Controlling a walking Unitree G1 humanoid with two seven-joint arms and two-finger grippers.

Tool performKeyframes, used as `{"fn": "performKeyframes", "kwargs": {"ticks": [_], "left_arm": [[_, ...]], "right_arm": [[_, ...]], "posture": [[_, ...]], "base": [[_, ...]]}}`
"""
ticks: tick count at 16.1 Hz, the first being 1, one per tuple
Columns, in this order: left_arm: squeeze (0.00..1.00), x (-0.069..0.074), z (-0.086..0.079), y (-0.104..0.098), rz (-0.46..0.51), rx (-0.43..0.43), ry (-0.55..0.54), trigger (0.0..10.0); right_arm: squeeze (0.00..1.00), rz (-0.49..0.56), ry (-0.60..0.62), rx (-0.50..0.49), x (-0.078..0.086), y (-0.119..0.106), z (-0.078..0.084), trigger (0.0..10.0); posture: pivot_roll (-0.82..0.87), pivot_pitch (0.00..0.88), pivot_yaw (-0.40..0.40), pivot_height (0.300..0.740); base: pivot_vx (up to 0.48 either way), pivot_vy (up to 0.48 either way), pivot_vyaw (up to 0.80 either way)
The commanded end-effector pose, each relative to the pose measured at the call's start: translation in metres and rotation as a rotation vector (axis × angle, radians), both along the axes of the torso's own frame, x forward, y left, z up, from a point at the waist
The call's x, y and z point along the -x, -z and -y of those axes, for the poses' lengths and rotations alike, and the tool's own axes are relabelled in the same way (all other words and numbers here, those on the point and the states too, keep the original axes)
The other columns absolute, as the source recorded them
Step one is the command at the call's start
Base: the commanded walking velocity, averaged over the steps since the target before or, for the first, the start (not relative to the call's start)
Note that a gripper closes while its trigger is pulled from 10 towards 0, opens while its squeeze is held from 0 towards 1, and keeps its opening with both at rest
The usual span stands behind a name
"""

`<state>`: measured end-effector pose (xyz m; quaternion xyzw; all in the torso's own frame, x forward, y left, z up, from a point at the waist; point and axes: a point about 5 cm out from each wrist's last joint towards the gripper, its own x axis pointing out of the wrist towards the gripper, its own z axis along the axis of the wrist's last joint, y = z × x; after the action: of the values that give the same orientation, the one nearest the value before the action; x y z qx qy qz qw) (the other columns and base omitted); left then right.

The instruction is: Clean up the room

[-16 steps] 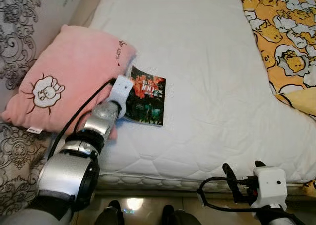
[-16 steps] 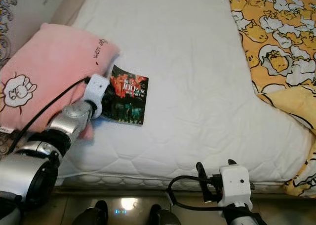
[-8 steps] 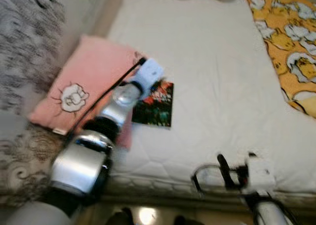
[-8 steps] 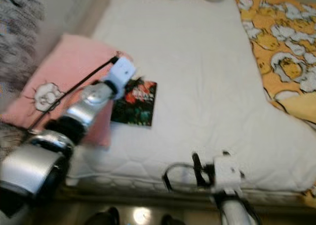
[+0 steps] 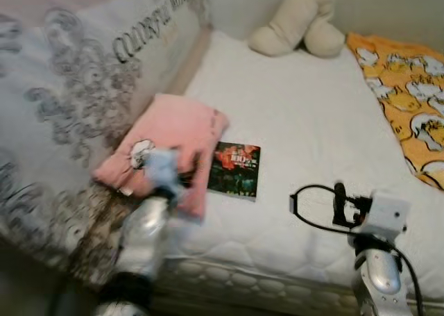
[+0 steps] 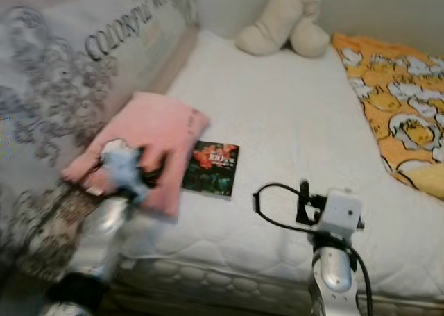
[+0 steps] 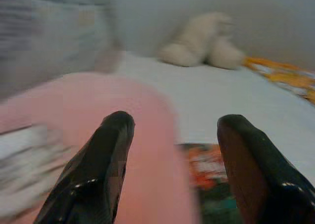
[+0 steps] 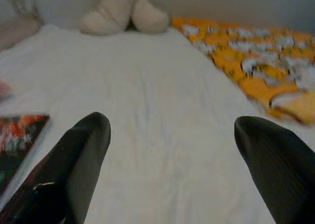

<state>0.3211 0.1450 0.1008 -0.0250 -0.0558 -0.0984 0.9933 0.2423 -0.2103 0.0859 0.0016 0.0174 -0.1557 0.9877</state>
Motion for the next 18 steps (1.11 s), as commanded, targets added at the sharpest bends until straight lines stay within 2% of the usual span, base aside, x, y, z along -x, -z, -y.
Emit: {"fn": "performKeyframes", "kwargs": {"ticks": [1,2,4,5,8,10,11,18], "left_arm": [[0.00,0.003,0.001,0.009,-0.038,-0.029,-0.002,10.0],[0.00,0.007,0.007,0.012,-0.056,-0.049,0.032,10.0],[0.00,0.007,0.011,0.013,-0.065,-0.051,0.052,10.0],[0.00,0.004,0.017,0.011,-0.059,-0.044,0.087,10.0],[0.00,0.002,0.029,0.006,-0.024,-0.078,0.166,10.0],[0.00,0.000,0.029,0.005,-0.023,-0.092,0.174,10.0],[0.00,-0.001,0.029,0.005,-0.027,-0.089,0.173,10.0],[0.00,0.000,0.036,0.009,-0.042,-0.094,0.222,10.0]], "right_arm": [[0.00,-0.026,-0.023,-0.016,0.000,0.009,-0.002,10.0],[0.00,-0.054,-0.066,-0.029,-0.005,0.016,-0.008,10.0],[0.00,-0.116,-0.069,-0.002,-0.008,0.024,-0.010,10.0],[1.00,-0.106,-0.085,-0.010,-0.011,0.025,-0.014,10.0],[1.00,-0.057,-0.112,0.026,-0.016,0.019,-0.017,10.0],[1.00,-0.044,-0.117,0.057,-0.020,0.016,-0.016,10.0],[0.00,-0.039,-0.114,0.058,-0.021,0.015,-0.016,10.0],[0.00,-0.028,-0.113,0.079,-0.024,0.016,-0.018,10.0]], "posture": [[0.11,0.000,-0.007,0.740],[0.11,0.000,-0.007,0.740],[0.11,0.000,-0.009,0.740],[0.11,0.000,-0.010,0.740],[0.09,0.000,-0.003,0.740],[0.08,0.000,0.006,0.740],[0.08,0.000,0.006,0.740],[0.08,0.000,0.024,0.740]], "base": [[0.000,-0.428,0.00],[0.000,-0.424,0.00],[0.000,-0.428,0.00],[0.000,-0.428,0.00],[0.000,-0.429,0.00],[0.000,-0.429,0.00],[0.000,-0.431,0.00],[0.000,-0.430,0.00]]}}
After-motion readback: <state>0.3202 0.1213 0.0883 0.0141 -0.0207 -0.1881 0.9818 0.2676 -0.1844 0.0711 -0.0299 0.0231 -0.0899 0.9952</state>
